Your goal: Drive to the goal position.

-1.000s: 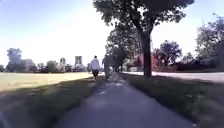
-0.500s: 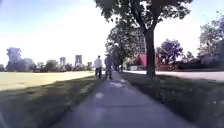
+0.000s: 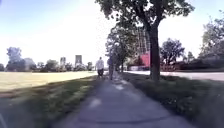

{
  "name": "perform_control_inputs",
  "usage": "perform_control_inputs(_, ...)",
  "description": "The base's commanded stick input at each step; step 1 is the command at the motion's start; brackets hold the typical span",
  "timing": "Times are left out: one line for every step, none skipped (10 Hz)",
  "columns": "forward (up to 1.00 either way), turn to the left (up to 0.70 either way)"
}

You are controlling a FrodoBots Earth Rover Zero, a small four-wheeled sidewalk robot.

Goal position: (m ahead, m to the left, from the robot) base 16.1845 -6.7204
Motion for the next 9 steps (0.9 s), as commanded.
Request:
perform_control_inputs(1.0,0.0)
perform_control_inputs(1.0,0.0)
perform_control_inputs(1.0,0.0)
perform_control_inputs(1.0,0.0)
perform_control_inputs(1.0,0.0)
perform_control_inputs(1.0,0.0)
perform_control_inputs(1.0,0.0)
perform_control_inputs(1.0,0.0)
perform_control_inputs(1.0,0.0)
